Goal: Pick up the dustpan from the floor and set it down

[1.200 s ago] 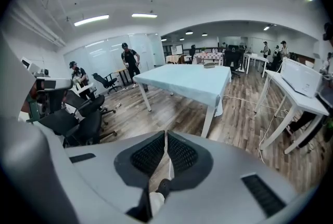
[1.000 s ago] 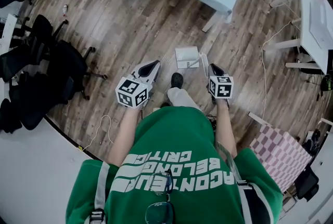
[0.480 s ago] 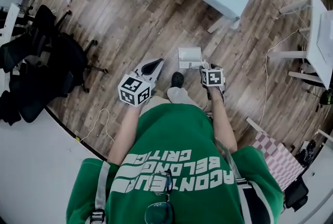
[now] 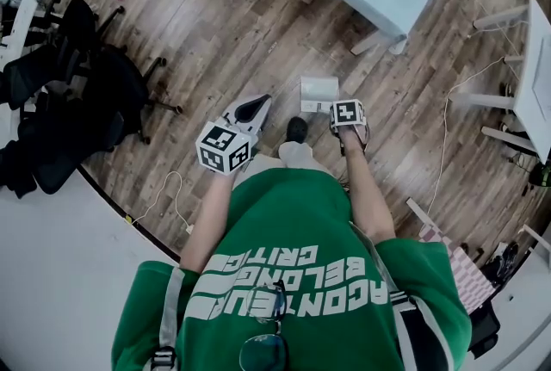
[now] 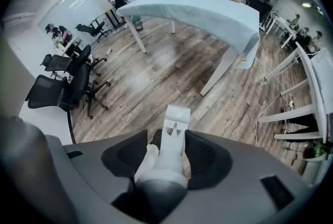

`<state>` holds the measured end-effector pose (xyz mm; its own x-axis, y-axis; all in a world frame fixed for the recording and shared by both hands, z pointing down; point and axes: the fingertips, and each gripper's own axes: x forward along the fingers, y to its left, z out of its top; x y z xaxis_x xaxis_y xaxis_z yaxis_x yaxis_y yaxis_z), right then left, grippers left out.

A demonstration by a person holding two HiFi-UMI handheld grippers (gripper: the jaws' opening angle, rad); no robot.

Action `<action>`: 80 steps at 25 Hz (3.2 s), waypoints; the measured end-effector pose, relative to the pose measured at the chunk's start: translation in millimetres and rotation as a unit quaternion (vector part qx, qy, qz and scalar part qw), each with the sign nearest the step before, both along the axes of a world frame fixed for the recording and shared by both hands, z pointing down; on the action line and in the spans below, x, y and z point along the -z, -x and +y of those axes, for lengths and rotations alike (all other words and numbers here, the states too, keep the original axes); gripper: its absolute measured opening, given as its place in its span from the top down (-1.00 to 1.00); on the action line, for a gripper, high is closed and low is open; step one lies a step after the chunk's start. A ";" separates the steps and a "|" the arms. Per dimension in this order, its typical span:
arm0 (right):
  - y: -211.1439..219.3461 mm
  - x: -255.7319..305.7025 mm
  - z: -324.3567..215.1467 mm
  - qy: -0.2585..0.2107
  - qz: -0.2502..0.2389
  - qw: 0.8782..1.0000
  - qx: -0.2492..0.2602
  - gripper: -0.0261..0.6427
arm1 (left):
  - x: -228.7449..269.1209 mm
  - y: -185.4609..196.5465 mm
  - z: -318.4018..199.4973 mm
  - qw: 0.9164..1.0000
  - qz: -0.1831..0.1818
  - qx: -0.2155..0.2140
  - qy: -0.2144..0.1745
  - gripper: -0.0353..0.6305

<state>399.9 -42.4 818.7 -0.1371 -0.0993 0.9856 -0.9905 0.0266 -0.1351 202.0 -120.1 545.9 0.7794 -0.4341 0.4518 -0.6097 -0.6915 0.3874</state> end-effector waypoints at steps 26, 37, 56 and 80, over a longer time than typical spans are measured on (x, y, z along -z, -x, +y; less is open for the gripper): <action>-15.1 -12.5 -17.3 0.058 0.060 0.996 0.026 0.51 | -1.1 17.2 -13.9 0.999 0.008 0.031 -0.004 0.91; -18.7 -4.0 2.8 0.034 0.090 0.995 0.032 0.56 | -0.3 67.6 -2.6 0.995 0.019 0.094 -0.005 0.92; 105.7 125.0 -45.9 -0.158 0.074 0.978 0.112 0.56 | 26.4 207.2 -13.4 0.990 0.031 0.132 -0.033 0.92; 252.2 364.9 -127.9 -0.407 0.016 0.904 0.132 0.56 | 65.4 340.7 -46.4 0.982 0.040 0.167 -0.085 0.92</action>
<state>147.7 -170.3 453.8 -0.2343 -0.7608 0.6052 -0.9382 0.3401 0.0643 -138.7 -166.5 480.5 0.6114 -0.7348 0.2937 -0.7852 -0.5174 0.3401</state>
